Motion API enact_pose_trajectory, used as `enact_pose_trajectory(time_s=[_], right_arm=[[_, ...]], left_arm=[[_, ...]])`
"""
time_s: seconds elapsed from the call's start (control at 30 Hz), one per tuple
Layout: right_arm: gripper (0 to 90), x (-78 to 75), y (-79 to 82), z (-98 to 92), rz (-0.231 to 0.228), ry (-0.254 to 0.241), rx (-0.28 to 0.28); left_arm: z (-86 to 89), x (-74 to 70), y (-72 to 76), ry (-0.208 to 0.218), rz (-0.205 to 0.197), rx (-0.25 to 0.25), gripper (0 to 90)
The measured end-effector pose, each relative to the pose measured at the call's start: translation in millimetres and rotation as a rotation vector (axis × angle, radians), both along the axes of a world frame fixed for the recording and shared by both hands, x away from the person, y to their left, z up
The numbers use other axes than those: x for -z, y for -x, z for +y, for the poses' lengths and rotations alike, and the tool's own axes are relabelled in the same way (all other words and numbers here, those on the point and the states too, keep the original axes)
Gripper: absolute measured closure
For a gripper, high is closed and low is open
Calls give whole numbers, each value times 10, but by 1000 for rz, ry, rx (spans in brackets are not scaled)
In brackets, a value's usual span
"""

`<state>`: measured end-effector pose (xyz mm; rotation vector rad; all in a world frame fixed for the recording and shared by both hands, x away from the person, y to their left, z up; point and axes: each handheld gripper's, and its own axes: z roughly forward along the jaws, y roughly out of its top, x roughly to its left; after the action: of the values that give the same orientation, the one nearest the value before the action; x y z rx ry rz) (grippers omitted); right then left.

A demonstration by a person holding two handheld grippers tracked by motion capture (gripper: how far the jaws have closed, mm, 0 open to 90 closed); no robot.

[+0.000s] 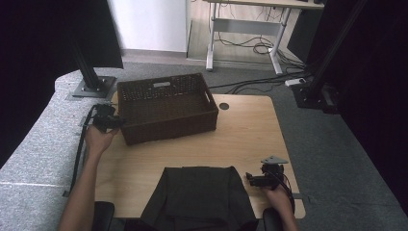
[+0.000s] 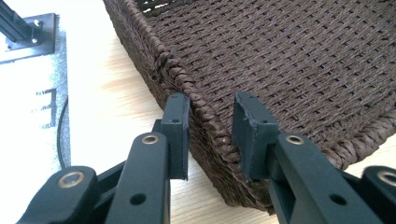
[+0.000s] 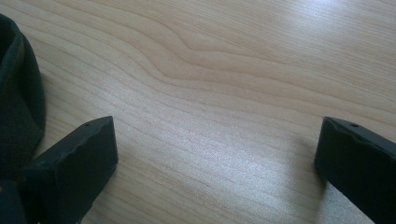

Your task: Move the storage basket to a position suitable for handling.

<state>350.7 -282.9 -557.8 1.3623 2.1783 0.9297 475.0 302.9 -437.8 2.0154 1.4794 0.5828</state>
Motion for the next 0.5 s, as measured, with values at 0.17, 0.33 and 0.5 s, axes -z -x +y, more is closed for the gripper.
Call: enact_pose_trajectory(time_s=[0.17,0.33,0.5], right_arm=[[0,0,0,0,0,0,0],[0,0,0,0,0,0,0],[0,0,0,0,0,0,0]], left_arm=[[-83,2,1,-8,-3,22,679],[-183,8,6,-12,-8,51,682],[-263,27,22,12,-20,78,686]])
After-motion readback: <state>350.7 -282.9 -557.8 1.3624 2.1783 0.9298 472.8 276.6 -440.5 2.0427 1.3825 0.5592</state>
